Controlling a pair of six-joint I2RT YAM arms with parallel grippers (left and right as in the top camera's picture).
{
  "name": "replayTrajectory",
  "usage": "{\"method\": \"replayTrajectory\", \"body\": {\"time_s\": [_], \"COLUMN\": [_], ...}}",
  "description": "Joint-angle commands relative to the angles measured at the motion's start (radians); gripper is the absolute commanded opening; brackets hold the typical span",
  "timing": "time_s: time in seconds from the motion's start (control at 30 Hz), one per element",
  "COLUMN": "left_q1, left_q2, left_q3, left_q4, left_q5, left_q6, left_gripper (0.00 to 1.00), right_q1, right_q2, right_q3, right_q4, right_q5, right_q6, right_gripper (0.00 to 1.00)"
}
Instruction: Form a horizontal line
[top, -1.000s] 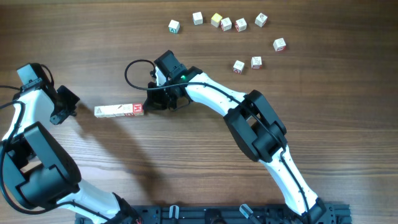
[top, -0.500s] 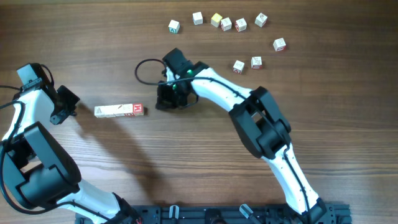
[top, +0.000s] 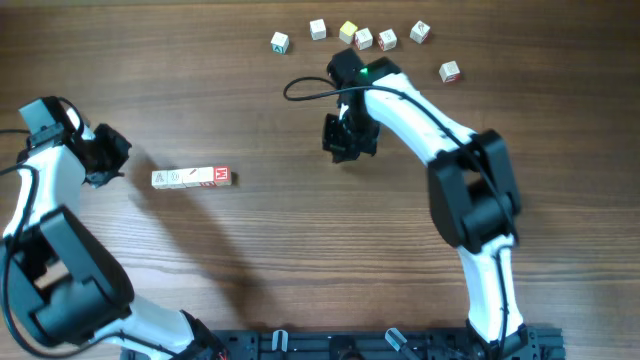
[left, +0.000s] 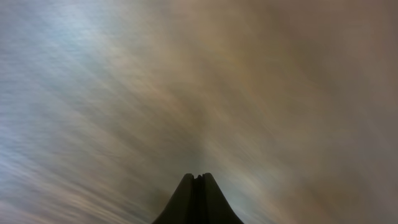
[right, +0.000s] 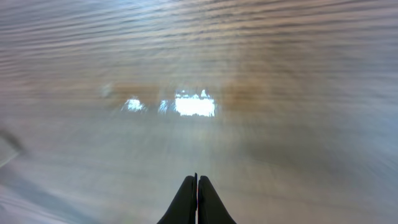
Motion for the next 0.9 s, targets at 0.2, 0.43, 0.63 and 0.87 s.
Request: {"method": "replayTrajectory", "body": {"time_s": [0.2,0.43,0.63,0.87], "left_q1": [-0.064,-0.133,-0.133,-0.133], "left_q2": [-0.587,-1.102,-1.254,-1.253], "left_q3": [0.021,0.021,0.021,0.018], "left_q4": [-0.206,-0.375,-0.452,-0.497], "left_q5": [0.501,0.452,0.445,0.445], "left_q6": [0.244,0.317,0.317,0.317], "left_gripper": [0.04,0.98,1.00,1.00], "right_q1": [0.012,0.012,0.013,0.012], "right_q2": [-0.535,-1.015,-1.259,-1.375], "right_q3": [0.004,0.004,0.004,0.004], "right_q4": [-0.298,-0.393,-0.393,-0.395], "right_q5": [0.440,0.504,0.504,0.504], "right_q6": [-0.017,-0.021,-0.020,-0.019], "right_gripper": [0.04,1.00,1.00,1.00]}}
